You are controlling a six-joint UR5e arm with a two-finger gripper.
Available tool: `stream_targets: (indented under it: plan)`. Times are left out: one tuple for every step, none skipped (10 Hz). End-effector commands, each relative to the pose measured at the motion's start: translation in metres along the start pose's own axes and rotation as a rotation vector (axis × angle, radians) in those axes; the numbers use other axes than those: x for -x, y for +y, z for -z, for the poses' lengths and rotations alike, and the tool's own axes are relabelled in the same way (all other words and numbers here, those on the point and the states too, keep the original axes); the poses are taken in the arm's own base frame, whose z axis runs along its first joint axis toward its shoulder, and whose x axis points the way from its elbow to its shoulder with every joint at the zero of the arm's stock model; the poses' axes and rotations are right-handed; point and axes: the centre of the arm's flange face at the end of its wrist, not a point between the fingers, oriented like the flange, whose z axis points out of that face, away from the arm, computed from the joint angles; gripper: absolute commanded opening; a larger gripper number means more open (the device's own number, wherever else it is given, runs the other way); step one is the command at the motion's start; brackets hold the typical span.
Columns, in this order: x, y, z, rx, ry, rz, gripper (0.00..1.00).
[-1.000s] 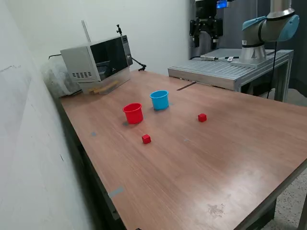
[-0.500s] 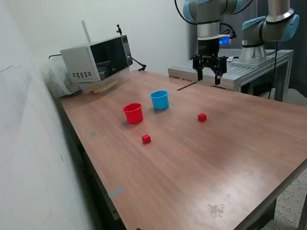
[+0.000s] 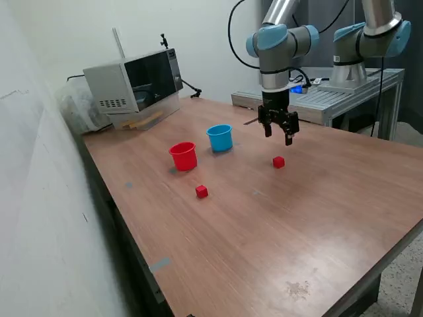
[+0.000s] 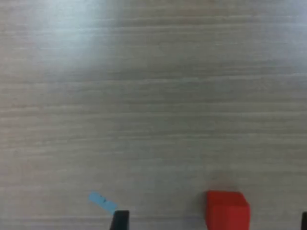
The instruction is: Place red objects in the red bin, and blue objects in the blue bin.
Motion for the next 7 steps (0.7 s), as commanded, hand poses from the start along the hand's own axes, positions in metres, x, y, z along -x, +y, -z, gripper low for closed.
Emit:
stream_targets:
  plan:
    - [-0.006, -0.001, -0.009, -0.004, 0.0, 0.011, 1.0]
    - [-0.009, -0.001, -0.008, 0.002, 0.002, 0.015, 1.0]
    - [-0.009, 0.001, -0.01, 0.005, 0.002, 0.015, 1.0]
    - [-0.01, 0.003, -0.015, 0.001, 0.002, 0.015, 1.0]
    - [-0.01, 0.002, -0.022, -0.01, 0.001, 0.016, 1.0]
    - [-0.01, 0.002, -0.028, -0.016, 0.0, 0.016, 1.0]
    - [-0.01, 0.004, -0.031, -0.007, 0.001, 0.016, 1.0]
